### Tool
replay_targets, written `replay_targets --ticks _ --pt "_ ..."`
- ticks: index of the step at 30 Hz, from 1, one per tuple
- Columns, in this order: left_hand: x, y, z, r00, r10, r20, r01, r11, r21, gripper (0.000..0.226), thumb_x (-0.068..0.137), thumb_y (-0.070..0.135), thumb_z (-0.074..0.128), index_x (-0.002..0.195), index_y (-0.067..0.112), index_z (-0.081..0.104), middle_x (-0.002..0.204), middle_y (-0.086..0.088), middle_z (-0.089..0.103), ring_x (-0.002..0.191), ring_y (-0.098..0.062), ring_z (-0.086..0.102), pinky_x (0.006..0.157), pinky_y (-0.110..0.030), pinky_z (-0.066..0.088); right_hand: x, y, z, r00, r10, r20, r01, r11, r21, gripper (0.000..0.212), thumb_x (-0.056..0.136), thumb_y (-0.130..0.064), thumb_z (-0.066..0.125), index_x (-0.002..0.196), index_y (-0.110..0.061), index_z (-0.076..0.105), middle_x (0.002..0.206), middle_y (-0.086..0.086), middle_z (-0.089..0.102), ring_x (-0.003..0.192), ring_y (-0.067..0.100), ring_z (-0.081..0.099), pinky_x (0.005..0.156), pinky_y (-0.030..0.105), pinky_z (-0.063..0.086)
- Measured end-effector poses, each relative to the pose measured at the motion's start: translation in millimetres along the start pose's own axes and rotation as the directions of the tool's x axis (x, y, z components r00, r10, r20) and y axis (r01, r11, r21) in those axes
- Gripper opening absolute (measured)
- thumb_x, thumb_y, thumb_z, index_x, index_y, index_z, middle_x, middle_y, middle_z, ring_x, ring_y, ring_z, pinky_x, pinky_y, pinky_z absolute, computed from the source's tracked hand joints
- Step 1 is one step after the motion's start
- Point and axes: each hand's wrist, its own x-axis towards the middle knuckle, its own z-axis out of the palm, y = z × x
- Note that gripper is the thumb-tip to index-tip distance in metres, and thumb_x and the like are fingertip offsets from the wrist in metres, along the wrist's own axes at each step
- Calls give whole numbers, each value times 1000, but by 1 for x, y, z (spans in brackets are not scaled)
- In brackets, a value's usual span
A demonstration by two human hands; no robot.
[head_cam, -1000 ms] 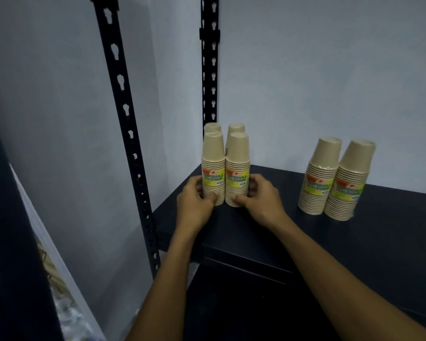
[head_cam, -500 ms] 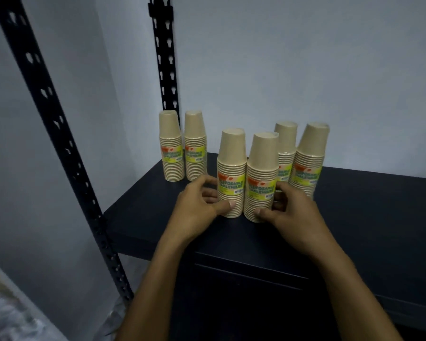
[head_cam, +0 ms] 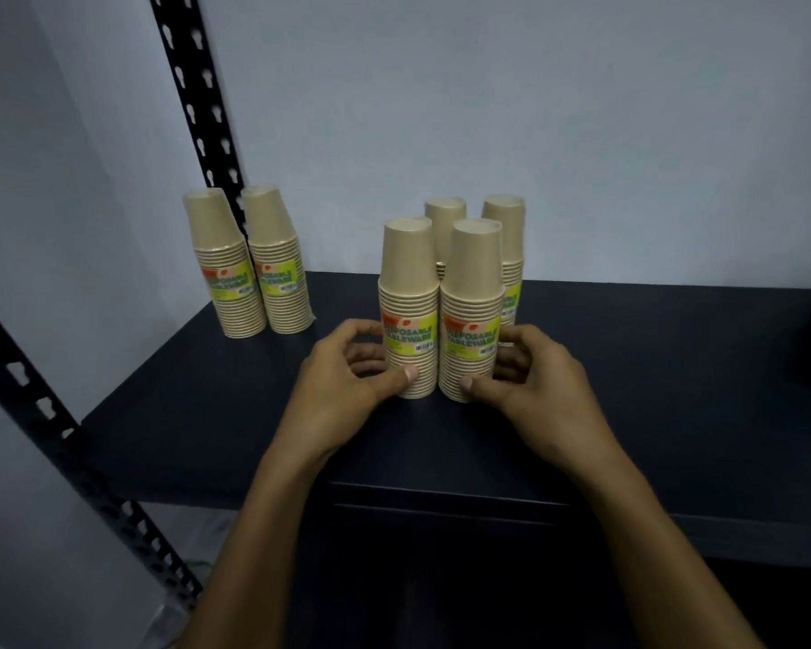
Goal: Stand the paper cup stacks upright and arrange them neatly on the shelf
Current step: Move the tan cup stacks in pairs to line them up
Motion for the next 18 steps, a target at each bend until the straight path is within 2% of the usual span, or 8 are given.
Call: replay_targets --ticks 3,8,14,18 --pt "0 1 2 1000 0 2 0 1000 9 49 70 13 83 113 20 60 100 -1 72 93 -10 70 83 -27 56 -1 2 0 1000 -1 -31 1 1000 2 50 75 -16 80 118 -25 57 113 -10 67 103 1 63 88 22 53" --pt "-2 3 12 1000 10 -22 -9 998 58 49 70 18 84 112 21 60 97 1 73 92 -8 69 85 -34 57 -2 4 -5 997 -14 -71 11 999 -48 49 75 -17 81 119 -20 59 110 -10 67 100 1 63 85 18 52" --pt "-5 7 22 997 56 -44 -49 989 140 48 73 22 82 116 23 59 100 6 71 90 0 67 78 -17 54 -1 6 -10 994 -15 -109 7 998 -68 48 74 -19 82 117 -19 61 104 -12 68 94 -2 63 76 10 48" --pt "-6 8 23 995 89 -55 -77 978 193 50 74 22 81 119 22 58 101 6 70 91 -1 67 77 -16 54 0 8 -11 992 -16 -123 6 997 -76 49 73 -19 82 118 -18 62 103 -11 69 94 -1 64 79 15 52"
